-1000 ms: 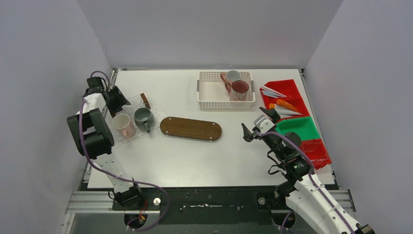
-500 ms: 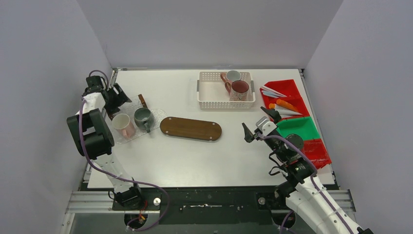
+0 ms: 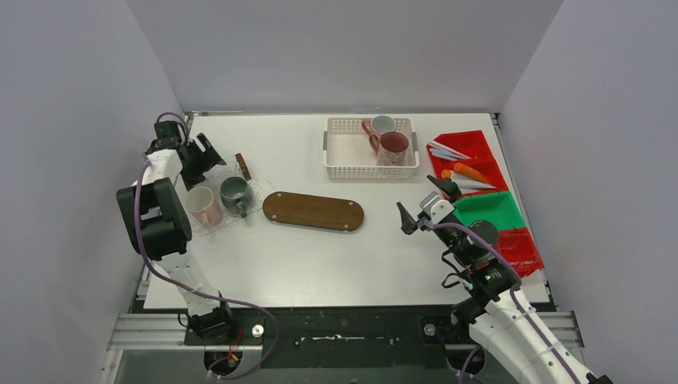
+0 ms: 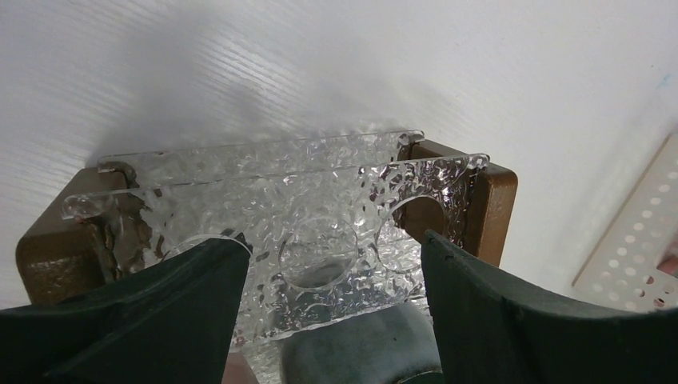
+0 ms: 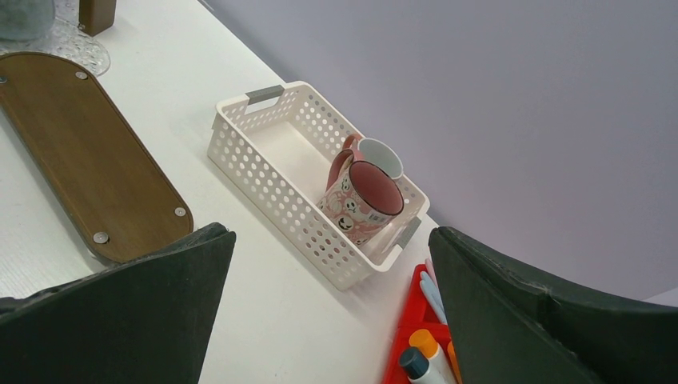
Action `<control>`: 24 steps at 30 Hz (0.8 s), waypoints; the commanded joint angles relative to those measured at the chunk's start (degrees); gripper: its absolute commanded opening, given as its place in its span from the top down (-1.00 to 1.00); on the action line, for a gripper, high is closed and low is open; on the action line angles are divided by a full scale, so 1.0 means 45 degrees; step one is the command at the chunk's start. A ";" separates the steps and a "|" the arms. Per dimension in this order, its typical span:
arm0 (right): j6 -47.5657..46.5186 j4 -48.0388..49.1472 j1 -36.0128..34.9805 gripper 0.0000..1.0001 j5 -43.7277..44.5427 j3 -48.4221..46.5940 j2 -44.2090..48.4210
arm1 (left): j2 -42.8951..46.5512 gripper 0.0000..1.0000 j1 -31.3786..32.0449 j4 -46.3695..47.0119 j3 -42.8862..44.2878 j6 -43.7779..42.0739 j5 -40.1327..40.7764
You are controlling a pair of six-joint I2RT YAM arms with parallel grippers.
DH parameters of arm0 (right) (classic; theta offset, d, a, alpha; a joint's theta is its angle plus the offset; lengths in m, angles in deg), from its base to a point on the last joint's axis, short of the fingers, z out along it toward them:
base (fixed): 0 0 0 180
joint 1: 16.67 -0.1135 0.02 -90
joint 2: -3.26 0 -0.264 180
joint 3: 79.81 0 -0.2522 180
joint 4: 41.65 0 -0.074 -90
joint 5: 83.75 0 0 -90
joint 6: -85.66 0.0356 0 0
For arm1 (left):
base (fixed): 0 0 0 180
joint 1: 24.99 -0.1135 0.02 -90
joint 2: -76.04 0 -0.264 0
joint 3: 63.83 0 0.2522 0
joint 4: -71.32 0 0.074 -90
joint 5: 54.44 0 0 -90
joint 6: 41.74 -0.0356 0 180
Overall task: Prepare toiletry sets of a toothbrush and toothpaste on the tray
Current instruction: Place the toothpaste holder at the center of the board.
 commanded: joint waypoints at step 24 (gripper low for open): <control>0.4786 -0.0642 -0.0029 -1.00 0.5265 -0.1906 -0.0489 | 0.5162 -0.95 0.1205 -0.1496 -0.0194 -0.0956 0.2302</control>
